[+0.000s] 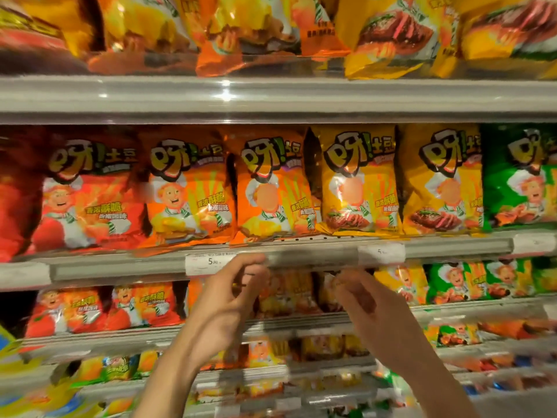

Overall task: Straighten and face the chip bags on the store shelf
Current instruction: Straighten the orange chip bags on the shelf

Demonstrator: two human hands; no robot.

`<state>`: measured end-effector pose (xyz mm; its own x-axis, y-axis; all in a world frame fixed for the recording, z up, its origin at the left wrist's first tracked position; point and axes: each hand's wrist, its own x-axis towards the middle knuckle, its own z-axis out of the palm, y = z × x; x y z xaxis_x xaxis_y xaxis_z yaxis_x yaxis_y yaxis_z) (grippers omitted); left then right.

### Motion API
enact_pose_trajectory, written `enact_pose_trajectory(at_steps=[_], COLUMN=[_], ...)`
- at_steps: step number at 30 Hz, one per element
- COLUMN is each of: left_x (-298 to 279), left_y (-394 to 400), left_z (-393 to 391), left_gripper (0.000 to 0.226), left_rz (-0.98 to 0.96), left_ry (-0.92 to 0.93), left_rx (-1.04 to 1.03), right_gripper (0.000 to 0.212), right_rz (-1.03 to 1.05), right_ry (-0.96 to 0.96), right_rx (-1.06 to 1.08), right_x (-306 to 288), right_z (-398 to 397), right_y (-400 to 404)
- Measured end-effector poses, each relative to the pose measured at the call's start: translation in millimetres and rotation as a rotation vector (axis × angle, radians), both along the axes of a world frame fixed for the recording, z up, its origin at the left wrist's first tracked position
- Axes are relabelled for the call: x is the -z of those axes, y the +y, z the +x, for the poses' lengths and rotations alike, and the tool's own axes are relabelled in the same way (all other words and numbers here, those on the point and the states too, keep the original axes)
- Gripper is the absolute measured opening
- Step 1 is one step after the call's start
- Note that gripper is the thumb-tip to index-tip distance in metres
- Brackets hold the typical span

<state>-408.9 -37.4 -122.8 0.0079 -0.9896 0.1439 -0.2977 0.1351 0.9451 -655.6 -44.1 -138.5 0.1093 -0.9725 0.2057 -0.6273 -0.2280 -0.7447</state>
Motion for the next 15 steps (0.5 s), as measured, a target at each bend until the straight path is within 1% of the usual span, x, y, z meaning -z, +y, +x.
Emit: enact_pose_trajectory(at_steps=[2, 5, 10, 13, 15], left_x=[0.7, 0.6, -9.1, -12.8, -17.6], left_y=[4.6, 7.0, 11.6, 13.4, 13.0], left_z=[28.5, 63.2, 97.2, 105.2, 105.1], left_gripper=[0.024, 0.02, 0.014, 0.015, 0.02], left_rz=[0.028, 0.028, -0.039, -0.072, -0.117], left_ry=[0.012, 0.043, -0.052, -0.051, 0.001], left_rx=[0.0, 0.0, 0.03, 0.003, -0.013], right_gripper=[0.028, 0.02, 0.014, 0.021, 0.028], right_rz=[0.015, 0.013, -0.07, -0.087, -0.139], right_ry=[-0.015, -0.031, -0.026, -0.01, -0.031], right_rx=[0.015, 0.007, 0.04, 0.063, 0.05], right_x=[1.7, 2.8, -3.3, -8.8, -14.4], right_z=[27.7, 65.5, 109.0, 120.2, 124.1], right_y=[6.8, 13.6, 14.8, 7.8, 1.3])
